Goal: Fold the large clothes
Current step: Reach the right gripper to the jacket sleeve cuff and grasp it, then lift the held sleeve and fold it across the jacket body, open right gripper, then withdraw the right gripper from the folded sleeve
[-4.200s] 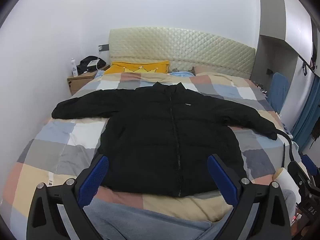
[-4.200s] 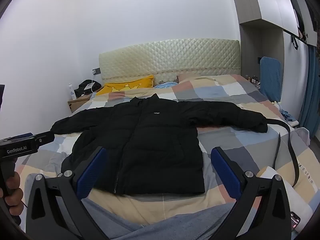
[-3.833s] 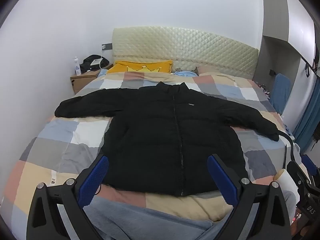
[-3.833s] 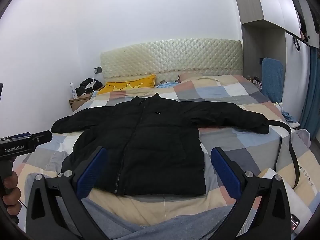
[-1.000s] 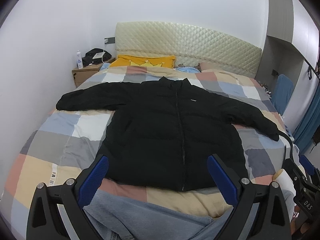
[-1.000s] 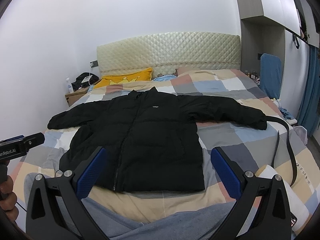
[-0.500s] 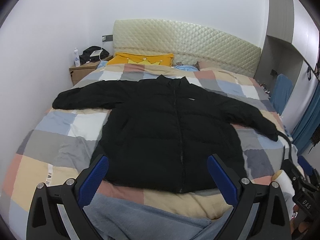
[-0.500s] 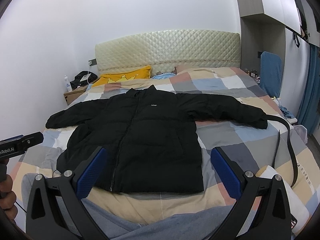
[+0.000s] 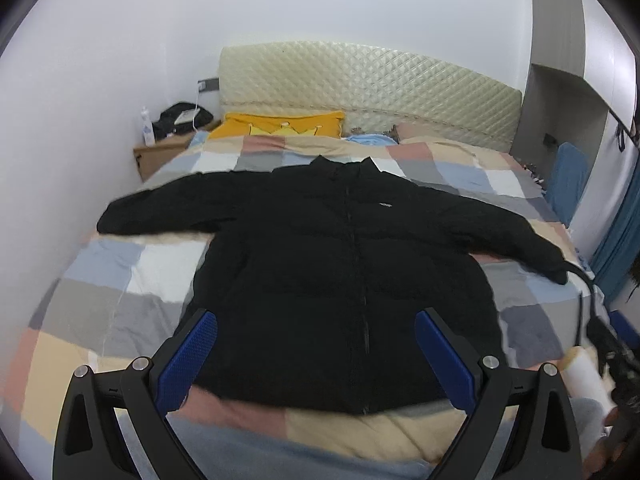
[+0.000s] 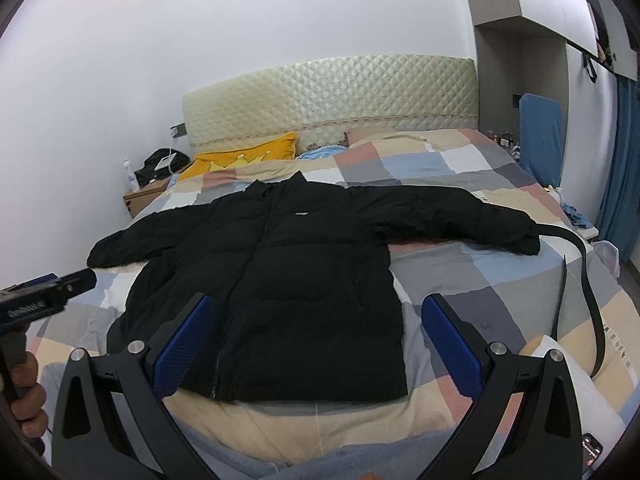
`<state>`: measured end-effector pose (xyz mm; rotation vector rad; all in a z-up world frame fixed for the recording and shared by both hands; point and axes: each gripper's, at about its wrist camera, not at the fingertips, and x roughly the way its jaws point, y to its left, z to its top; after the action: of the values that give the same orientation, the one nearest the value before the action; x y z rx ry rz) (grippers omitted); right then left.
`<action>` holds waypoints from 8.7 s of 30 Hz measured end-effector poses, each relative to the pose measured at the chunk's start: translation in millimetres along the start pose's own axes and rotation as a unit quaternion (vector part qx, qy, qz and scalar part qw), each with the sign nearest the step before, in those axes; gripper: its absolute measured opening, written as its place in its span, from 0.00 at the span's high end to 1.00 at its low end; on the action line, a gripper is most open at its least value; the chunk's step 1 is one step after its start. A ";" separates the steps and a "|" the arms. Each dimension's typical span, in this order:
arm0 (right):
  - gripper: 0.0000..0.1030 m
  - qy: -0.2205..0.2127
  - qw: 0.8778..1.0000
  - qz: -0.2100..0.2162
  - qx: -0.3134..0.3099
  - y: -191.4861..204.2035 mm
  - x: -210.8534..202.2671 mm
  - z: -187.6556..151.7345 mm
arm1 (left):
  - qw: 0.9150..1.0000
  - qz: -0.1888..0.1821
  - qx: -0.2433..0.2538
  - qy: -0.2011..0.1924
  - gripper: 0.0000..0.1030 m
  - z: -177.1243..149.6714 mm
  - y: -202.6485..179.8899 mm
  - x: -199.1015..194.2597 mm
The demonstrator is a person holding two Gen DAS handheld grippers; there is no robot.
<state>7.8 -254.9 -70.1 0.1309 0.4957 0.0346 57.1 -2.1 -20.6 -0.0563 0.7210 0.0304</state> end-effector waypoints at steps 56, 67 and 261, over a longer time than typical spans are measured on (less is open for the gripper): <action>0.01 -0.076 0.885 -0.211 0.408 -379.4 296.7 11.5 | 0.997 -0.017 0.002 0.068 0.03 26.4 5.9 236.8; 0.02 -0.080 0.872 -0.184 0.446 -387.9 320.1 0.5 | 0.993 -0.023 -0.034 0.111 0.03 13.5 22.7 258.5; 0.00 -0.056 0.997 0.026 -0.055 42.7 138.5 -16.2 | 0.997 -0.071 0.034 0.016 0.03 69.5 87.7 182.6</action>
<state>121.8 -201.7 -143.8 0.0370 0.3783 0.1050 235.8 91.2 -92.7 -0.0422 0.7480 -0.1322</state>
